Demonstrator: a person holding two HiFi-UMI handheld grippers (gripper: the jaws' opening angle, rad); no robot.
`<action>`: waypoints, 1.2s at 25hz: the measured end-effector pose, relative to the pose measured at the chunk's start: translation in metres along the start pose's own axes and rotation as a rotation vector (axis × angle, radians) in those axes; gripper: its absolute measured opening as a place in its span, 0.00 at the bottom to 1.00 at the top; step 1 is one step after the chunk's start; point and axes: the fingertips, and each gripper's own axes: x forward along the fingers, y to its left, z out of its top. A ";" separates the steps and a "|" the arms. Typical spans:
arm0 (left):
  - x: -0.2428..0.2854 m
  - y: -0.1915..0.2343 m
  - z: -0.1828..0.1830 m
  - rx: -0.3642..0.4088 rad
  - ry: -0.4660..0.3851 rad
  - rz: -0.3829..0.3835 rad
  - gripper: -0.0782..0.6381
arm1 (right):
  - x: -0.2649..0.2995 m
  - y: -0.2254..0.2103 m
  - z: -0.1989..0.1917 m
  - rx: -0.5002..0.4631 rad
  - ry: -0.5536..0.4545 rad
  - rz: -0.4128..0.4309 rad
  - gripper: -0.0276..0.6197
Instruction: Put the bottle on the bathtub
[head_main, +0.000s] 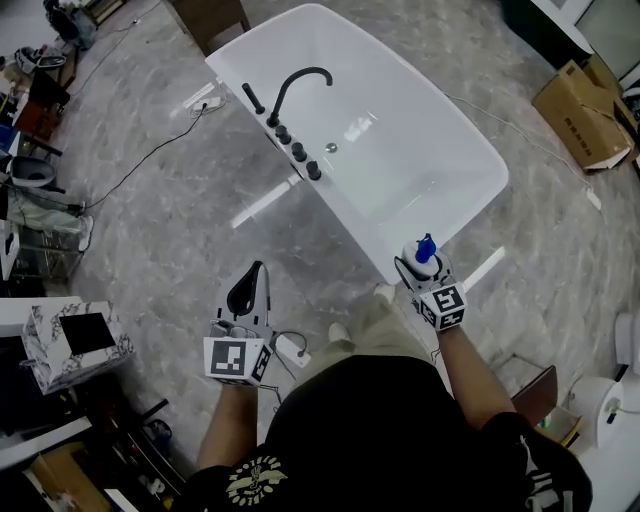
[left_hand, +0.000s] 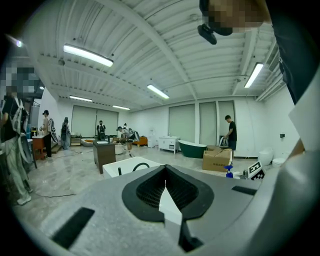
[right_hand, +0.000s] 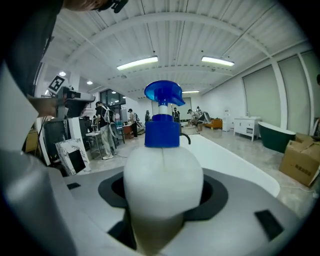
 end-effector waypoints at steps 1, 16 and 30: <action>0.001 0.001 -0.003 -0.001 0.011 0.007 0.12 | 0.007 -0.005 -0.012 0.009 0.023 -0.003 0.44; 0.001 0.012 -0.024 -0.017 0.106 0.138 0.12 | 0.123 -0.020 -0.154 -0.052 0.327 0.146 0.44; -0.013 0.007 -0.058 -0.066 0.185 0.170 0.12 | 0.210 -0.029 -0.145 0.057 0.255 0.141 0.44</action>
